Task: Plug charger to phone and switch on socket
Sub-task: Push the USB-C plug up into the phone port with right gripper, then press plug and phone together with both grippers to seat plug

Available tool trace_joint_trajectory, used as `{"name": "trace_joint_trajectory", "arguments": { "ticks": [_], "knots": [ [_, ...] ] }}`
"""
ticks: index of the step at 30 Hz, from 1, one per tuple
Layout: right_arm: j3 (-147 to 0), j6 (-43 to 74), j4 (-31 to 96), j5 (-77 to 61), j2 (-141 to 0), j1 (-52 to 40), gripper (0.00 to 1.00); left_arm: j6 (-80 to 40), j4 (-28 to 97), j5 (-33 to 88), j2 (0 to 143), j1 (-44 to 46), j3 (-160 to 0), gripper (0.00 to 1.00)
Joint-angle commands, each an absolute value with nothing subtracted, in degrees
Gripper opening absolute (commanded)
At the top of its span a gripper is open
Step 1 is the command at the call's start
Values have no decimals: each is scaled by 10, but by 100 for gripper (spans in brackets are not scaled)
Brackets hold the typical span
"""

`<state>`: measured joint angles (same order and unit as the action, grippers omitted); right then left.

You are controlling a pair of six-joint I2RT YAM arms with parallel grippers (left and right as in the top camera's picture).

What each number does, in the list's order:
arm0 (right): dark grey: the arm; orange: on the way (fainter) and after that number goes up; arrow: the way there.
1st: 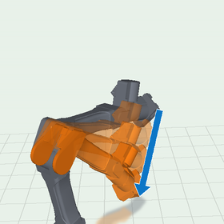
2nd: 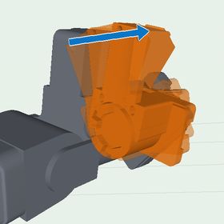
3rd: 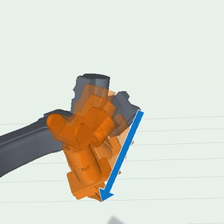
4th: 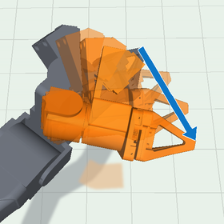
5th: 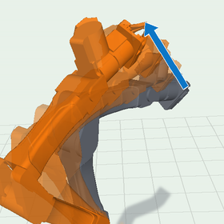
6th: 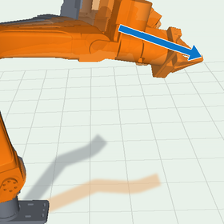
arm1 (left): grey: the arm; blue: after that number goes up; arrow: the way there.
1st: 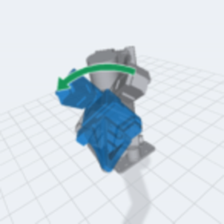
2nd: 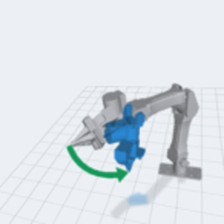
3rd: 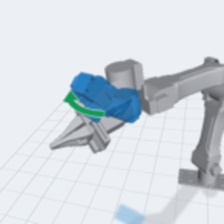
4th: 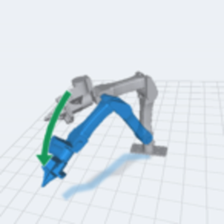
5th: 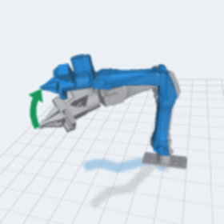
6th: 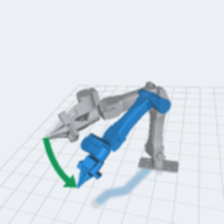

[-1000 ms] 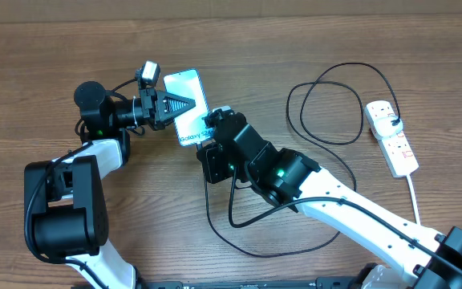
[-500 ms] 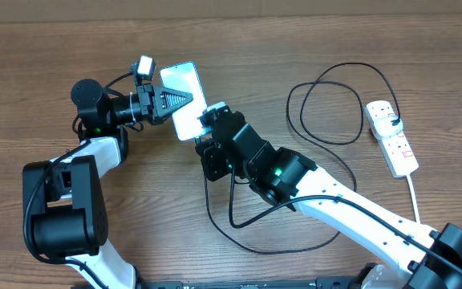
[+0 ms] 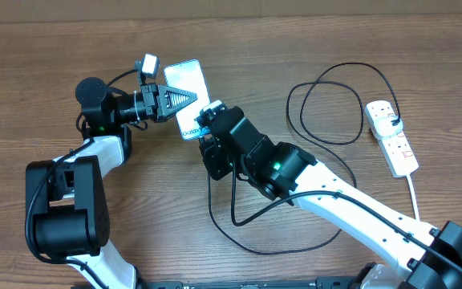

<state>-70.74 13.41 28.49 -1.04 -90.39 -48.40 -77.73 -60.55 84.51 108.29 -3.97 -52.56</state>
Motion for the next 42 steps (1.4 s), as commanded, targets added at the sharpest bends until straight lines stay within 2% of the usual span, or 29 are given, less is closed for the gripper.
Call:
{"name": "trace_joint_trajectory", "arguments": {
  "ticks": [1,9,14,20,27,28,30,31,38,42],
  "knots": [
    [-795,119,228,-1,-895,-481,4,-741,-608,906,1080,9,-519,4],
    [-797,122,238,-1,-894,-481,5,-711,-608,906,1080,10,-519,4],
    [-797,125,288,-36,-894,-481,23,-670,-608,906,1080,7,-519,4],
    [-797,140,392,-50,-894,-482,46,-543,-608,906,1080,6,-519,4],
    [-793,154,515,-52,-894,-482,48,-451,-635,905,1080,6,-519,4],
    [-790,154,522,-52,-894,-482,51,-451,-646,904,1080,6,-519,4],
    [-777,154,524,-52,-894,-482,67,-452,-662,897,1080,6,-519,4],
    [-770,154,519,-50,-894,-482,68,-456,-665,892,1080,6,-519,4],
    [-684,221,387,-38,-896,-482,67,-551,-663,860,1080,6,-519,4],
    [-664,265,328,-20,-896,-483,50,-606,-663,851,1080,6,-519,4]
  ]
}}
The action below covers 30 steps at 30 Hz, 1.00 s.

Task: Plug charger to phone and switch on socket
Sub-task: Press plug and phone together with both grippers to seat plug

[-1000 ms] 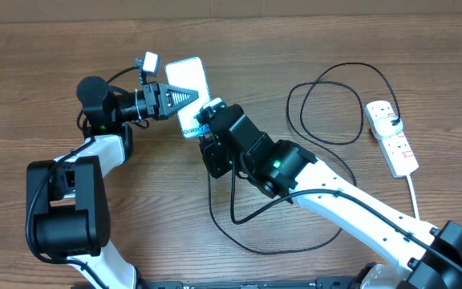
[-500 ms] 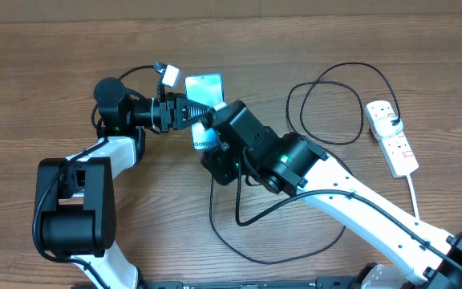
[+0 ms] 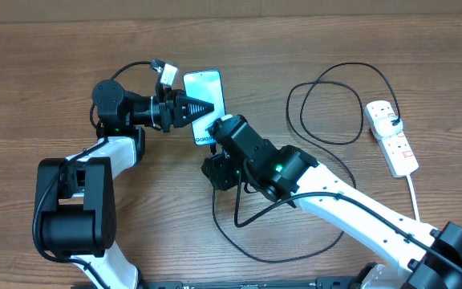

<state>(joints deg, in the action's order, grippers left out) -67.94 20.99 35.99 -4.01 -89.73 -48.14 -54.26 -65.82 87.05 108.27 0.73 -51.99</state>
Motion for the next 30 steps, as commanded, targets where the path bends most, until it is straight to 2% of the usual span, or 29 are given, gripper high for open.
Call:
{"name": "trace_joint_trajectory", "arguments": {
  "ticks": [1,8,15,25,30],
  "knots": [
    [-662,268,316,-15,-896,-483,45,-617,-663,849,1080,6,-519,4],
    [-638,286,283,69,-896,-491,33,-646,-663,847,1080,6,-519,4],
    [-630,287,285,68,-897,-503,32,-660,-663,835,1080,6,-519,4],
    [-630,285,258,111,-897,-506,4,-644,-663,868,1080,6,-519,4],
    [-631,251,211,118,-896,-506,4,-630,-663,898,1080,6,-519,4]
  ]
}}
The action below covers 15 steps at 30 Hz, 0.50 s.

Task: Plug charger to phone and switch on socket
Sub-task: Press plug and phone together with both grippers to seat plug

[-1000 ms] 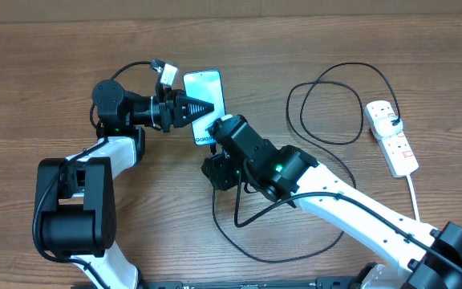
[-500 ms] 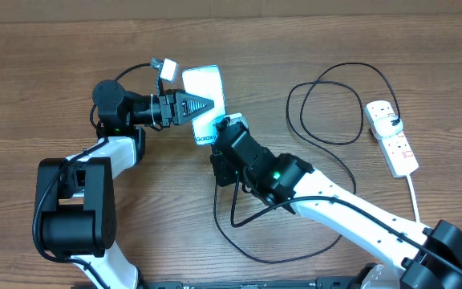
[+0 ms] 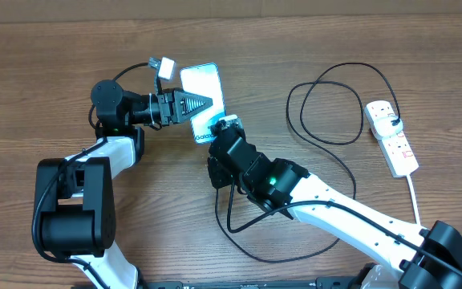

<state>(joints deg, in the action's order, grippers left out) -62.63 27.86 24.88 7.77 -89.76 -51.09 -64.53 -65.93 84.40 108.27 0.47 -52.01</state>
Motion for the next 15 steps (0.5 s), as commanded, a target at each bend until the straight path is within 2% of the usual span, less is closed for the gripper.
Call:
{"name": "trace_joint_trajectory", "arguments": {
  "ticks": [1,15],
  "knots": [
    [-631,248,202,120,-896,-506,4,-630,-663,901,1080,6,-519,4],
    [-679,209,175,120,-896,-504,4,-624,-663,905,1080,16,-519,4]
  ]
}}
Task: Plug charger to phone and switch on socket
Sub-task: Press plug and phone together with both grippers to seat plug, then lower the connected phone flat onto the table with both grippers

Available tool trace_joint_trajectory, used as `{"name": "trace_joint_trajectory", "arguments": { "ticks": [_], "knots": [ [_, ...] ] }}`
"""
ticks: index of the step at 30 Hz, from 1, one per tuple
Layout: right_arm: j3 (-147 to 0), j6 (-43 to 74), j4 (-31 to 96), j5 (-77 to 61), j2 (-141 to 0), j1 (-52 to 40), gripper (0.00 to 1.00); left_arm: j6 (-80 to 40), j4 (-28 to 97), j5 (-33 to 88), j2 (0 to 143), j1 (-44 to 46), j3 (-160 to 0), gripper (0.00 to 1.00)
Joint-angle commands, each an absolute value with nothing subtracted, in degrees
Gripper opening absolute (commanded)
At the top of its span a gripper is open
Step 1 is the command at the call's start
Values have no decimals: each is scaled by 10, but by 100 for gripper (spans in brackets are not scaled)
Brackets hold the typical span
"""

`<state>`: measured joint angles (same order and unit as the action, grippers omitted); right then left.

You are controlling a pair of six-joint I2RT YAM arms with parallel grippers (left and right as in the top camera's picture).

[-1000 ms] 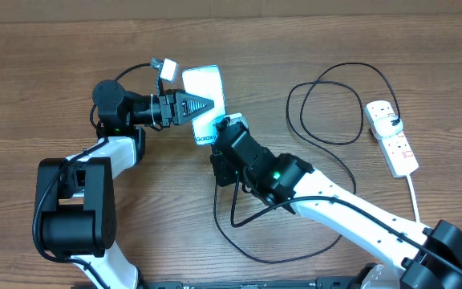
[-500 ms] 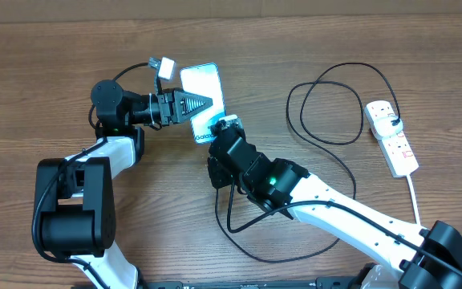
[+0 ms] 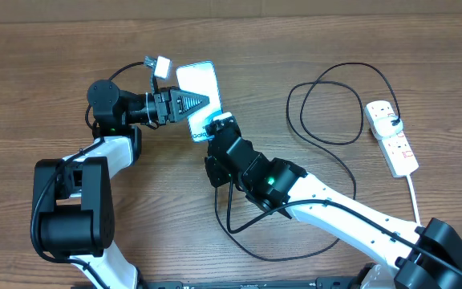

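The white phone (image 3: 198,84) lies at the table's upper middle, its lower end toward the right arm. My left gripper (image 3: 202,101) reaches in from the left, its dark fingers closed over the phone's left side, apparently holding it. My right gripper (image 3: 215,128) presses up against the phone's lower end; its fingertips and the charger plug are hidden under the wrist. The black charger cable (image 3: 327,120) runs from under the right arm in loops to the white socket strip (image 3: 393,136) at the far right, where a white plug sits in it.
The cable loops lie on the wood between the right arm and the socket strip, and a lower loop (image 3: 247,241) curls under the right forearm. The left arm's base stands at the front left.
The phone and left gripper have shifted slightly left and up. The right gripper has followed, staying at the phone's lower end.
First the left gripper held the phone tilted, with the right gripper at its lower end. Then both had moved right and the phone stood more upright. Since then the phone has edged back left, the right gripper staying against its lower end.
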<state>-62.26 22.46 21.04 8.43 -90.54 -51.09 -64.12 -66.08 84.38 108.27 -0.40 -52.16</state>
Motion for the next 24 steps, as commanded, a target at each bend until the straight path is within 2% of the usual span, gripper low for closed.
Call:
{"name": "trace_joint_trajectory", "arguments": {
  "ticks": [1,13,21,22,24],
  "knots": [
    [-683,209,173,120,-896,-504,4,-624,-663,905,1080,16,-519,4],
    [-725,195,162,120,-894,-500,4,-624,-663,905,1080,23,-517,4],
    [-728,214,229,88,-894,-500,4,-624,-663,905,1080,23,-510,4],
    [-728,214,235,76,-894,-500,6,-623,-663,905,1080,23,-510,4],
    [-728,214,253,44,-894,-500,15,-624,-663,895,1080,23,-510,4]
  ]
}}
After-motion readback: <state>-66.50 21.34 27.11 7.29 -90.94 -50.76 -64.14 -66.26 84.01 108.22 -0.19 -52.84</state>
